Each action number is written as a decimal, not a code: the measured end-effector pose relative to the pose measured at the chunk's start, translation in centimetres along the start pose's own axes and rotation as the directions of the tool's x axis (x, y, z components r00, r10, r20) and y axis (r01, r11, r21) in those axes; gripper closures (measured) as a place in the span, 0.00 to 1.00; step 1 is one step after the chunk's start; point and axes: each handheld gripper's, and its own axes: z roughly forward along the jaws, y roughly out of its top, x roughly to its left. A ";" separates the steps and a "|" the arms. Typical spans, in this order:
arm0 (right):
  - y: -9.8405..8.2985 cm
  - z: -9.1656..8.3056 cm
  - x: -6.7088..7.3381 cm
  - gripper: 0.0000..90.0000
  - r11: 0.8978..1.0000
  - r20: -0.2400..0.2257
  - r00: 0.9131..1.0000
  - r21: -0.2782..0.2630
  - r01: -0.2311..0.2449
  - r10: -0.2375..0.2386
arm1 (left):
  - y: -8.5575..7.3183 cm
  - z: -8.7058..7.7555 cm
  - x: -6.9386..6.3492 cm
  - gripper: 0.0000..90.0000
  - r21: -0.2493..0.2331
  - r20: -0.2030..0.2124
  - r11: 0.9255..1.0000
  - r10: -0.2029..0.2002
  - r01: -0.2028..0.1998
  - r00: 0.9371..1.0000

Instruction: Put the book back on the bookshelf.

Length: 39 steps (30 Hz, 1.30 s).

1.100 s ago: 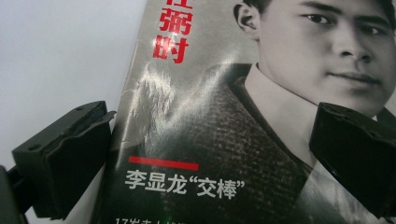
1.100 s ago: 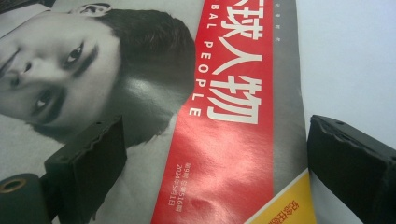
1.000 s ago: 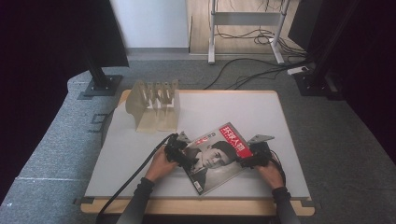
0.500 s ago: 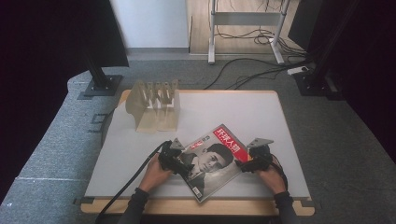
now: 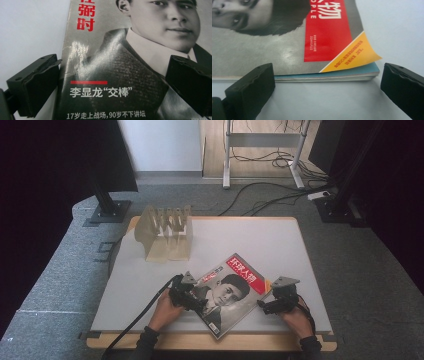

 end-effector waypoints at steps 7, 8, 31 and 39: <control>0.5 0.6 -0.8 0.00 1.000 0.020 0.999 -0.004 -0.030 0.030 | -0.9 -0.9 -1.1 0.00 0.009 0.008 1.000 -0.010 0.010 1.000; 0.6 0.7 -1.1 0.00 0.999 0.020 0.999 -0.004 -0.037 0.037 | -1.1 -1.1 -1.3 0.00 0.009 0.015 1.000 -0.014 0.014 1.000; 3.7 3.8 -3.2 0.00 0.997 0.022 0.997 0.022 -0.074 0.073 | -2.3 -3.0 6.2 0.00 0.055 -0.141 0.995 -0.070 0.078 0.987; 5.0 4.9 -3.6 0.00 0.997 0.037 0.997 0.032 -0.064 0.063 | -2.2 -2.8 4.2 0.02 0.053 -0.105 0.998 -0.030 0.036 0.994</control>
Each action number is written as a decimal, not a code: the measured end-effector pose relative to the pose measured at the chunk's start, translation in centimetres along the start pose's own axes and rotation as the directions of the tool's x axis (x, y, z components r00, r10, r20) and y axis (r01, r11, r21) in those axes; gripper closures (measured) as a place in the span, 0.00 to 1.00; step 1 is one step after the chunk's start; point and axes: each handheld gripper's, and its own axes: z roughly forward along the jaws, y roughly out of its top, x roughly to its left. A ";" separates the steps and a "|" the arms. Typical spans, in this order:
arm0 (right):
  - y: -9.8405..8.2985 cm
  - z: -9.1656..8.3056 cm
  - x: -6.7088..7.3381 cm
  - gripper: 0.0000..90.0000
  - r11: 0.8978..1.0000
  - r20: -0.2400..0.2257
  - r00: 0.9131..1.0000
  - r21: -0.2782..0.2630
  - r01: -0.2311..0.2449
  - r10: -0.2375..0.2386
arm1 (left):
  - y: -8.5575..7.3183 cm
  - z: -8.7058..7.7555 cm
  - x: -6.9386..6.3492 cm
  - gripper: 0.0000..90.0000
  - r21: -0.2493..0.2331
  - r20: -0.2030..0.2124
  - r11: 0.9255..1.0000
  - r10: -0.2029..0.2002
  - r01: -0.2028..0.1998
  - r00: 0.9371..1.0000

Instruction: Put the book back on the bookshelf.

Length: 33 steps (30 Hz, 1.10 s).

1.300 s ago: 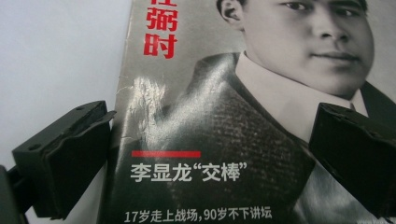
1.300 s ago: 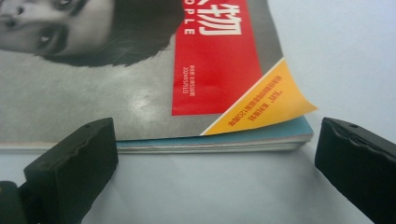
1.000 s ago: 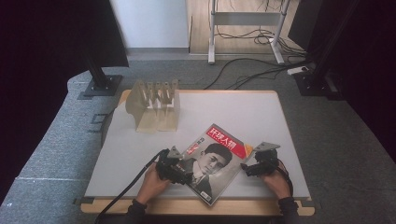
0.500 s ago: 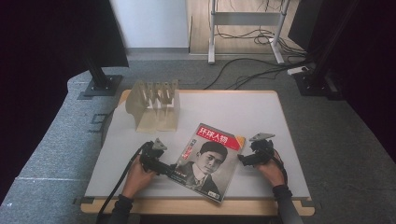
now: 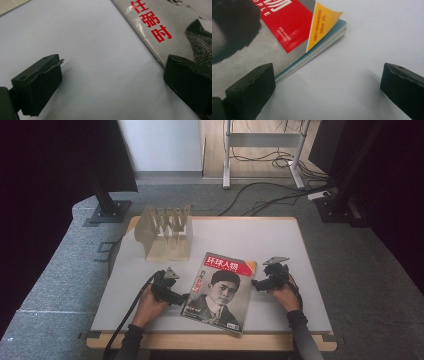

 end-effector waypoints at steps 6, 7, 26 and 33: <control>1.2 1.2 -0.8 0.00 1.000 0.002 1.000 0.000 -0.007 0.007 | -0.5 -0.1 -1.7 0.00 -0.014 0.004 1.000 0.007 -0.007 1.000; 1.4 1.3 -0.9 0.00 1.000 0.006 1.000 0.000 -0.010 0.010 | -0.6 -0.1 -2.1 0.00 -0.017 0.005 1.000 0.009 -0.009 1.000; 2.8 0.5 -0.1 0.11 0.997 -0.102 0.993 -0.054 -0.063 0.057 | -1.1 -0.1 -3.6 0.00 -0.059 -0.005 0.998 -0.006 0.006 1.000; 2.9 1.2 1.6 0.14 0.994 -0.169 0.982 -0.056 -0.092 0.081 | -1.1 0.0 -3.6 0.00 -0.059 -0.006 0.998 -0.007 0.006 1.000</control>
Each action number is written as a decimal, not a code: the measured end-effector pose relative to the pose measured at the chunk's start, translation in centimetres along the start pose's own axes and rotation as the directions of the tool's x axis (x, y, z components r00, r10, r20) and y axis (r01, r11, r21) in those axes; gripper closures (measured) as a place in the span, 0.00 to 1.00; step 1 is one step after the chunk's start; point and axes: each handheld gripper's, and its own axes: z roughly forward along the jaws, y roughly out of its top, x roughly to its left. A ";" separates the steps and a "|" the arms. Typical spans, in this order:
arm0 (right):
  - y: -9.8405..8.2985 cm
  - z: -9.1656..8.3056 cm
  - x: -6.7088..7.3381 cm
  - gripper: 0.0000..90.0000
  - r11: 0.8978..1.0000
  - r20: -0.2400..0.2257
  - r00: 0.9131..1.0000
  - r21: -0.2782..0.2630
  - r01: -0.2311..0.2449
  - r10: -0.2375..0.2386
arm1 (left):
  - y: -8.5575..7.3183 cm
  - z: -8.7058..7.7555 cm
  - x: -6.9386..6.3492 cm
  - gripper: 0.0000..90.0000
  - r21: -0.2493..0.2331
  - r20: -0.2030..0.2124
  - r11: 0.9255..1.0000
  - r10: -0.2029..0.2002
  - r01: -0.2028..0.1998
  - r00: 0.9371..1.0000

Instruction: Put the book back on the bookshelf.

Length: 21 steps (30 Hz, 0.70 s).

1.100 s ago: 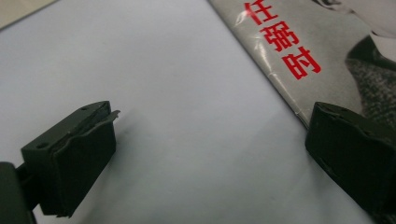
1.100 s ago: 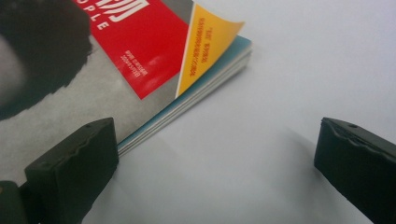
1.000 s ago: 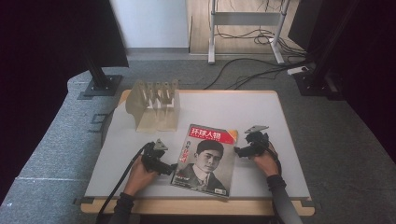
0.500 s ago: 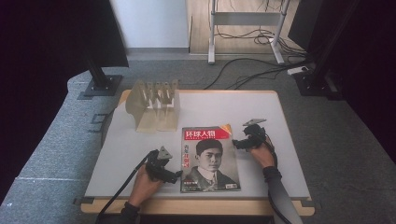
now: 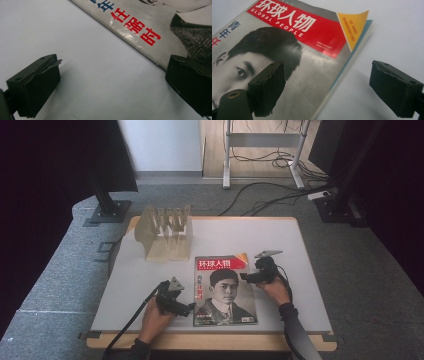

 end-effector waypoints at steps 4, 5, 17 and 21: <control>0.1 0.8 0.5 0.15 1.000 -0.005 1.000 -0.005 -0.018 0.018 | 0.0 0.0 -0.1 0.00 0.000 -0.005 1.000 -0.001 0.001 1.000; 0.2 1.0 0.5 0.16 1.000 -0.009 1.000 -0.006 -0.026 0.026 | 0.0 0.0 -0.2 0.00 0.000 -0.009 1.000 -0.003 0.003 1.000; 0.8 1.9 -0.1 0.20 0.995 -0.045 0.995 -0.024 -0.092 0.091 | 0.0 -0.1 -1.0 0.03 -0.009 -0.023 1.000 -0.017 0.017 1.000; 0.6 1.7 -0.1 0.24 0.992 -0.052 0.991 -0.036 -0.123 0.121 | 0.0 0.0 -1.0 0.03 -0.007 -0.021 1.000 -0.019 0.018 1.000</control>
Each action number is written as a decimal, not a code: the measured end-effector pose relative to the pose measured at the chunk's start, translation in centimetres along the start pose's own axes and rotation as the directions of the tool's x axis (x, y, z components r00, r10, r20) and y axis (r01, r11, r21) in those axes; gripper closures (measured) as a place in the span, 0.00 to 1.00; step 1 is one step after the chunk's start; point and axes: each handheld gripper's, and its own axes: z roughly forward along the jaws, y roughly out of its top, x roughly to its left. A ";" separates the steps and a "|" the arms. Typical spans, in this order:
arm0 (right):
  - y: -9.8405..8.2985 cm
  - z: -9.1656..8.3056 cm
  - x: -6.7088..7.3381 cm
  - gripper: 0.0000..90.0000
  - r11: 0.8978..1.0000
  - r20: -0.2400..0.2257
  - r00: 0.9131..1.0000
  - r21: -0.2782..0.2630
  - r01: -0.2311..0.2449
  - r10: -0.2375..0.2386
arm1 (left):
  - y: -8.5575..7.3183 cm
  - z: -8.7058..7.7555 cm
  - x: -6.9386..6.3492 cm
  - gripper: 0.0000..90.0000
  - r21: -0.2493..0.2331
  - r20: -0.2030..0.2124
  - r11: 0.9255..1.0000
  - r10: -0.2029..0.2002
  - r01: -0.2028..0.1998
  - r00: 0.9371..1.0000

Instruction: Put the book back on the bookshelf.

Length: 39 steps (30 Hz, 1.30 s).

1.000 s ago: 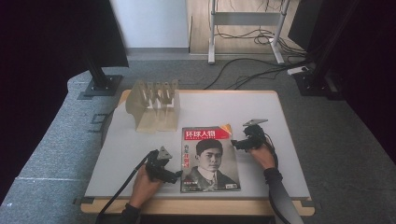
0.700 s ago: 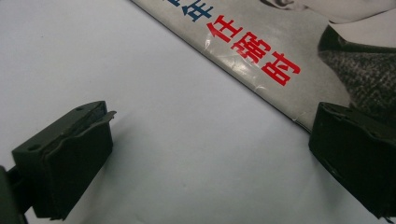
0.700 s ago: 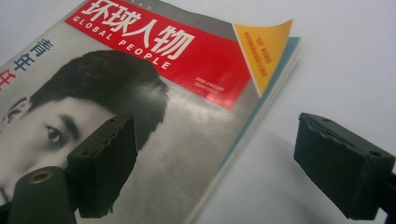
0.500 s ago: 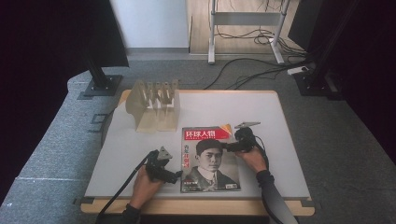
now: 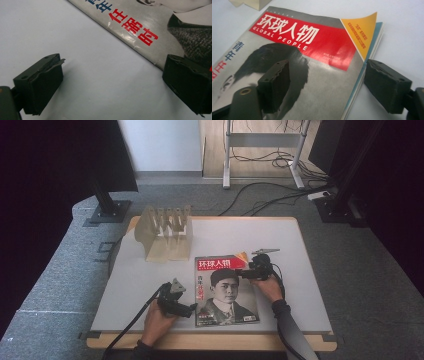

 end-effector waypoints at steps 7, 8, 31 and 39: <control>-0.7 -0.9 0.1 0.28 0.998 -0.025 0.998 -0.004 -0.057 0.056 | 0.0 0.0 0.0 0.03 0.001 0.002 1.000 -0.004 0.004 1.000; -0.8 -0.9 0.1 0.28 0.998 -0.027 0.998 -0.004 -0.061 0.061 | 0.0 0.0 0.0 0.03 0.002 0.001 1.000 -0.004 0.004 1.000; -0.2 0.3 0.6 0.46 0.991 -0.126 0.983 0.005 -0.137 0.136 | 0.2 0.2 0.1 0.01 0.009 0.001 1.000 -0.002 0.002 1.000; 0.4 0.2 1.0 0.70 0.999 -0.031 0.999 0.025 -0.032 0.032 | 0.2 0.2 0.1 0.01 0.008 0.002 1.000 -0.002 0.002 1.000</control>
